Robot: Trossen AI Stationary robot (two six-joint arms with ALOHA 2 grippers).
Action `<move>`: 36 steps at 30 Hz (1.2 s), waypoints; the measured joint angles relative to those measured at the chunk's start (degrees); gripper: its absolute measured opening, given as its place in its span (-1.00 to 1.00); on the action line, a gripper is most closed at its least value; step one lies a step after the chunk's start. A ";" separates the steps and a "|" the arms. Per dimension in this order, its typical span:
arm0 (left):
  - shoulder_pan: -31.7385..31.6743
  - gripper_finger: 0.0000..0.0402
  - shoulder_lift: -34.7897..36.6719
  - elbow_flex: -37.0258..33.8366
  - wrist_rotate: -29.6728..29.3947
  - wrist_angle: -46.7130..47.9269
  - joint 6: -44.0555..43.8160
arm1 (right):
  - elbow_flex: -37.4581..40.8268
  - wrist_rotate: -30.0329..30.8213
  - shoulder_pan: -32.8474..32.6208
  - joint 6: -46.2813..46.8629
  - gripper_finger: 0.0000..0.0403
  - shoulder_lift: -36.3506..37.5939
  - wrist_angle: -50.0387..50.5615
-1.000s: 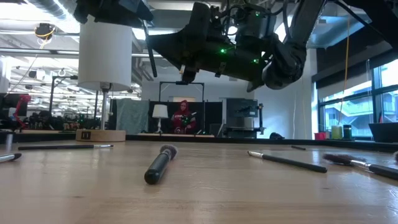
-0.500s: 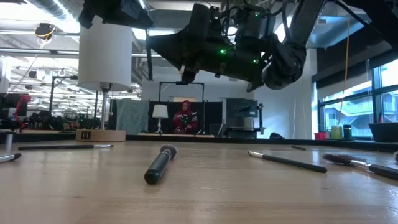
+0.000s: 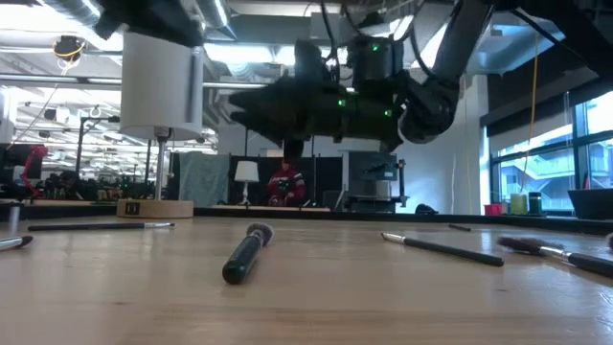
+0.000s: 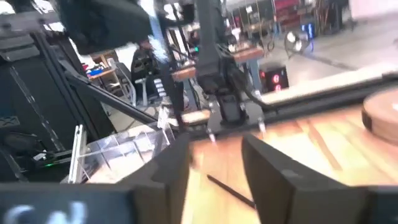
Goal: Put items in baskets/containers
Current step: Put the eyeshadow brush into the transparent organizer
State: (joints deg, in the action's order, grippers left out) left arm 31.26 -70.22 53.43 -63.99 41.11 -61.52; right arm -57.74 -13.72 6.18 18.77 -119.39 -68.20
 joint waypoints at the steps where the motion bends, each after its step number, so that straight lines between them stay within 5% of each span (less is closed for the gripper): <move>1: 0.41 -0.93 0.83 0.60 1.42 4.45 -3.55 | 0.00 -0.84 0.55 0.98 -0.16 0.00 0.66; 5: 2.17 -0.92 3.27 2.29 11.49 21.65 -19.36 | -0.02 -4.46 2.28 4.81 0.04 0.00 0.59; 9: 5.25 -0.92 4.26 2.67 28.69 36.89 -34.82 | -0.02 -6.05 2.73 6.13 0.10 0.00 0.59; 14: 11.58 -0.90 4.33 2.67 42.57 45.90 -48.01 | -0.02 -6.03 2.71 5.39 0.08 0.00 0.59; 22: 19.22 -0.90 3.96 5.21 43.85 48.23 -60.34 | -0.02 -5.88 2.71 5.17 0.01 0.02 0.59; 36: 20.40 -0.89 -6.16 5.48 45.10 48.51 -60.33 | -0.07 -5.87 2.71 4.83 -0.01 0.02 0.59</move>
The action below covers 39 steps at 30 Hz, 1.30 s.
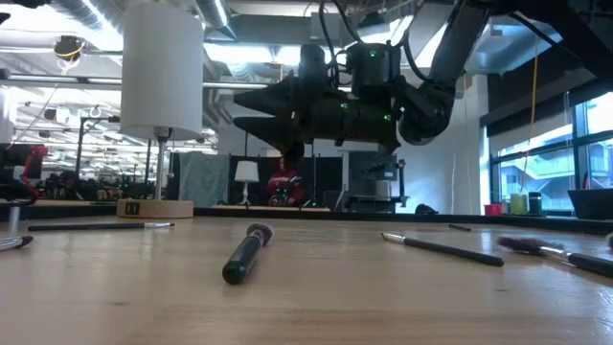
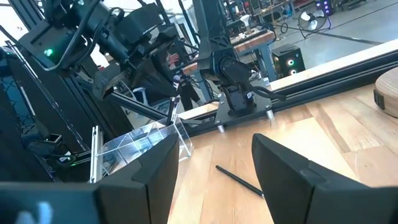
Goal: Put items in baskets/containers
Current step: Put the eyeshadow brush into the transparent organizer
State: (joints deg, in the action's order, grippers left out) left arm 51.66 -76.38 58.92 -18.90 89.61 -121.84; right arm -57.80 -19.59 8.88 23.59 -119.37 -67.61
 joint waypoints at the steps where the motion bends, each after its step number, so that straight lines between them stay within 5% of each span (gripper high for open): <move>1: 0.00 -0.89 -0.14 -0.02 0.41 -0.14 0.00 | 0.00 -0.02 0.00 0.00 -0.01 0.02 0.00; 10: 0.00 -0.85 -0.22 -0.02 4.13 -2.87 0.04 | 0.00 0.00 0.00 -0.02 -0.01 0.09 -0.04; 27: 0.00 -0.33 -0.22 0.17 11.67 -2.49 0.54 | 0.00 -0.02 0.00 -0.04 -0.01 0.09 0.09; 34: -1.45 -0.32 -0.22 7.69 5.98 0.27 6.77 | -0.06 0.00 -0.01 -0.04 0.00 0.09 1.42; 39: -7.48 -0.40 -0.26 12.75 -2.20 -0.14 18.90 | -1.42 -0.01 -0.02 -0.04 -0.01 0.09 3.82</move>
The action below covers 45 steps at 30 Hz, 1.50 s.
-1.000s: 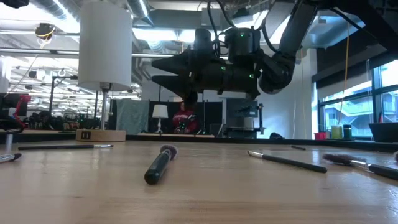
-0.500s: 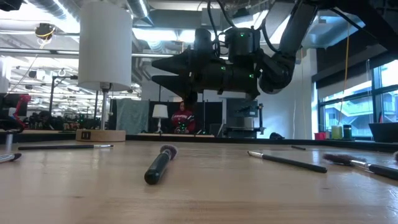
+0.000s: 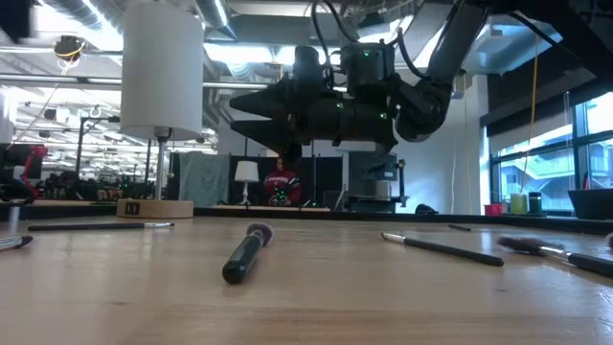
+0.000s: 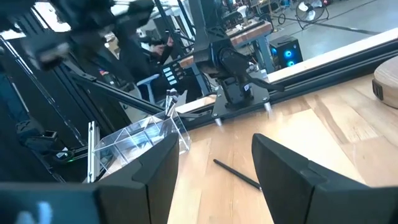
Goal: Put items in baskets/containers
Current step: Put the eyeshadow brush into the transparent organizer
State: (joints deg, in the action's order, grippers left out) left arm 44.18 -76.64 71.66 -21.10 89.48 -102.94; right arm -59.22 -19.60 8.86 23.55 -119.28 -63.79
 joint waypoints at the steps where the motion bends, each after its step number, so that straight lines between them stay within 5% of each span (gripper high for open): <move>1: -1.96 -0.41 -0.19 0.15 -1.14 -1.02 3.20 | -0.41 -0.14 0.00 0.02 -0.01 0.00 0.61; 7: -13.18 -0.52 -6.63 -0.97 2.64 -8.95 23.55 | -1.73 -2.40 0.00 0.20 -0.01 0.00 2.39; 17: -17.70 -0.63 -18.32 -3.43 15.75 -2.67 33.57 | -1.73 -2.64 0.02 0.26 -0.01 0.00 3.62; 45: -10.81 -0.78 -18.01 -3.52 23.21 0.54 25.54 | -1.68 -2.65 0.02 1.49 -0.01 0.00 3.43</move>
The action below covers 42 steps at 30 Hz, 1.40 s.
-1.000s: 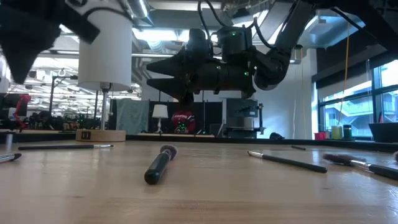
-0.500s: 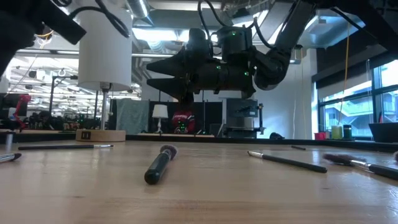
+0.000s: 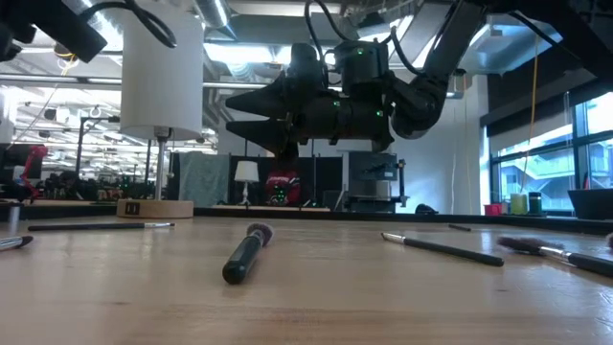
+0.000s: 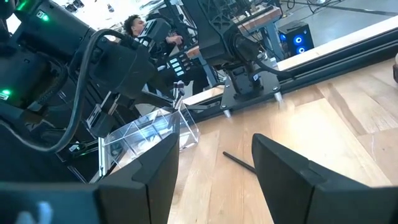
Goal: Put items in baskets/containers
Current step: Put the eyeshadow brush into the transparent organizer
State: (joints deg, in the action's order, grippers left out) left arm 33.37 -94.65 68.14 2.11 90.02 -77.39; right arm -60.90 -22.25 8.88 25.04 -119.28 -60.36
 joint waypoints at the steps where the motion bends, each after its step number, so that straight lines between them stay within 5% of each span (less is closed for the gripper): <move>1: -0.14 -0.79 0.00 0.00 -0.41 -0.05 0.03 | 0.00 0.04 0.00 -0.01 -0.01 0.00 -0.02; 5: -1.72 -0.83 0.00 0.00 -7.01 -2.74 3.92 | 0.02 0.10 0.00 -0.11 -0.01 0.00 -0.15; 10: -3.39 -0.87 0.00 0.01 -13.51 -9.89 25.41 | 0.01 -2.69 0.04 -1.89 -0.01 0.00 -0.19; 14: -5.41 -0.90 0.00 0.04 -11.47 -10.58 39.15 | -0.95 -9.19 0.53 -2.54 -0.01 0.00 -0.17; 17: -8.81 -0.93 -0.02 0.49 -7.90 -12.22 39.15 | -1.39 -12.12 1.25 -1.31 -0.01 0.00 -0.03; 20: -12.10 -0.98 -0.02 1.34 -5.80 -25.92 39.24 | -1.53 -12.27 2.19 -0.72 -0.01 0.04 0.00; 25: -12.03 -0.99 -0.02 1.46 -4.13 -40.37 55.02 | 1.45 -0.61 3.19 0.07 -0.18 3.85 4.13; 31: -11.38 -0.99 3.41 -4.10 -5.23 -18.89 51.48 | 10.64 12.54 3.19 -7.24 -0.55 14.12 5.87; 42: -12.73 -0.99 13.71 -14.67 2.41 -16.21 41.41 | 18.63 16.67 3.34 -12.29 -0.90 27.41 6.15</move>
State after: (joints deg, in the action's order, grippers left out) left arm 20.65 -80.94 53.47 4.52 73.81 -35.98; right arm -42.27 -5.58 12.23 12.75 -91.87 -54.22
